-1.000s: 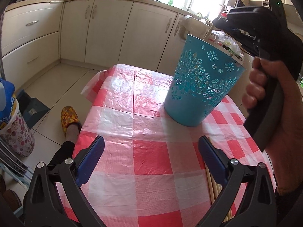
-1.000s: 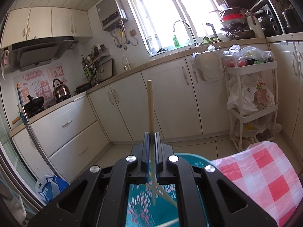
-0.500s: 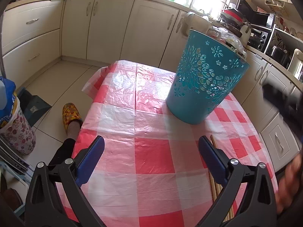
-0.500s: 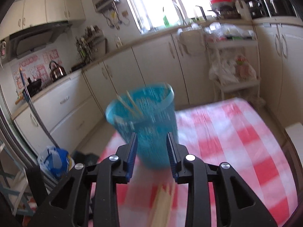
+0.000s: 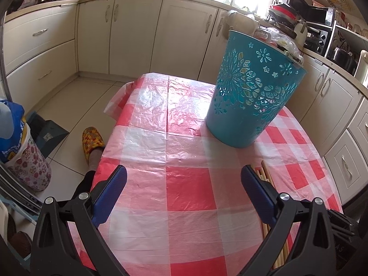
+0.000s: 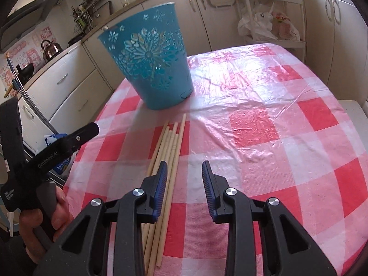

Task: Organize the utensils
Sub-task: 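Move the open right gripper back toward the remaining wooden sticks, then grasp a wooden stick with the right gripper while the left gripper grasps another, then lift the stick over the teal bin with the left gripper and open it, then carry the held stick over the teal bin with the right gripper, then open the right gripper to drop the stick into the teal bin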

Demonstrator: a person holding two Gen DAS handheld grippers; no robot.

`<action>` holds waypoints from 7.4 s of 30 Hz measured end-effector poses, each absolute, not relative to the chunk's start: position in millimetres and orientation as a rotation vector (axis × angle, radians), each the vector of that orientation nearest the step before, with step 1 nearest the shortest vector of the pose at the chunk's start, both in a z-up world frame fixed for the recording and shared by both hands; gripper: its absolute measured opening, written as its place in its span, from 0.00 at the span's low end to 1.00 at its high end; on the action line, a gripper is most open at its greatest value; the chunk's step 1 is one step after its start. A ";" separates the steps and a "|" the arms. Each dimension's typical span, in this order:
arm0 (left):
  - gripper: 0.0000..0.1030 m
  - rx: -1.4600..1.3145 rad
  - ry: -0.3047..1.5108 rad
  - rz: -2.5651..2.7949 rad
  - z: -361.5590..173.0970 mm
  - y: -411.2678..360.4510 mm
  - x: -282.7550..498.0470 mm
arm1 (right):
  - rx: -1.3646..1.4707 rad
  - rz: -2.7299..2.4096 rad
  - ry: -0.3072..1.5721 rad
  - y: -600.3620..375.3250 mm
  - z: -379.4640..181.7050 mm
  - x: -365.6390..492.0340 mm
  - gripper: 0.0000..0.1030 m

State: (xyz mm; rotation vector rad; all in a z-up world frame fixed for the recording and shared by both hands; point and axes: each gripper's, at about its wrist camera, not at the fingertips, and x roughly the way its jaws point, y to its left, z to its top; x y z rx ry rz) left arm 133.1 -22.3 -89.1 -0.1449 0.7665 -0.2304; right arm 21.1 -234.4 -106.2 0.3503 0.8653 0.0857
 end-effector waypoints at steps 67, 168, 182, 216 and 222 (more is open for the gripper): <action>0.07 0.245 0.977 -0.474 -109.7 -128.0 139.1 | 0.144 0.062 0.959 -243.7 -115.5 40.8 0.06; 0.74 -0.373 0.740 -0.433 -102.4 -2.4 133.2 | 0.496 0.181 0.415 -293.6 40.7 33.5 0.06; 0.74 -0.404 0.734 -0.449 -101.1 -1.1 133.2 | 0.366 0.204 0.379 -267.6 109.6 59.7 0.04; 0.76 -0.422 0.749 -0.452 -104.4 -1.3 137.0 | 0.368 0.127 0.287 -262.3 123.4 118.0 0.06; 0.76 -0.438 0.742 -0.462 -105.0 1.2 136.6 | 0.303 0.040 0.217 -227.8 112.6 185.2 0.06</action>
